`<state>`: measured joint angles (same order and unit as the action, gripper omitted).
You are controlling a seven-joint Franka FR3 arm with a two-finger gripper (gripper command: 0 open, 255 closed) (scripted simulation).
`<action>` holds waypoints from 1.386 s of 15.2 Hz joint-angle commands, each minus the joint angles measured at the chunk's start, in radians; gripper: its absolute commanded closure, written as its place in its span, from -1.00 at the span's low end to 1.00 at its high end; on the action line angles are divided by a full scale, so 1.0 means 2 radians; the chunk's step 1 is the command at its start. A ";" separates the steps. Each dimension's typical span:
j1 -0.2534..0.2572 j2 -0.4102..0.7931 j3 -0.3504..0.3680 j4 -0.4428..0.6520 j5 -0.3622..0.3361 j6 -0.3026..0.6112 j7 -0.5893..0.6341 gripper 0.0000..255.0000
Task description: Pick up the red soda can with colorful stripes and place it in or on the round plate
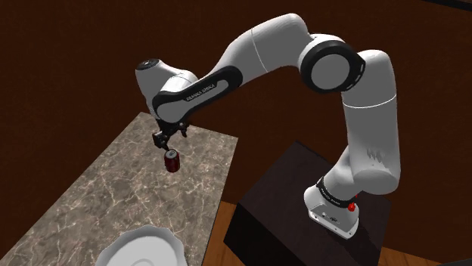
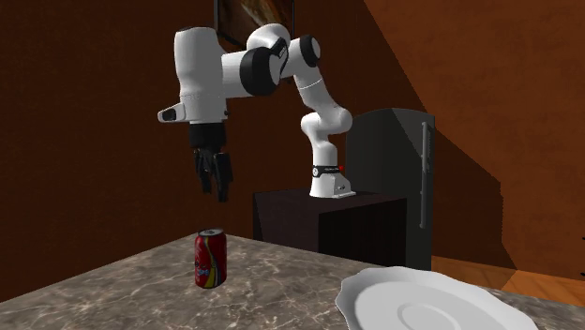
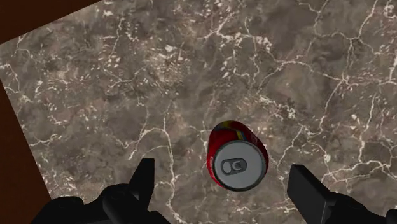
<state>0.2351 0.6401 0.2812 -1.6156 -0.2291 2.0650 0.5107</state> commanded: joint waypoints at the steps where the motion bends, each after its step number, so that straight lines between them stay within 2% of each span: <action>1: 0.015 0.044 -0.006 0.049 -0.010 -0.010 0.007 -1.00; 6: 0.052 0.161 -0.021 0.202 -0.024 -0.052 0.011 -1.00; 14: 0.050 0.181 -0.026 0.185 -0.029 -0.016 0.015 -1.00; 21: 0.050 0.182 -0.026 0.186 -0.029 -0.016 0.015 -1.00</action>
<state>0.3351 1.0034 0.2290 -1.2446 -0.2879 2.0331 0.5407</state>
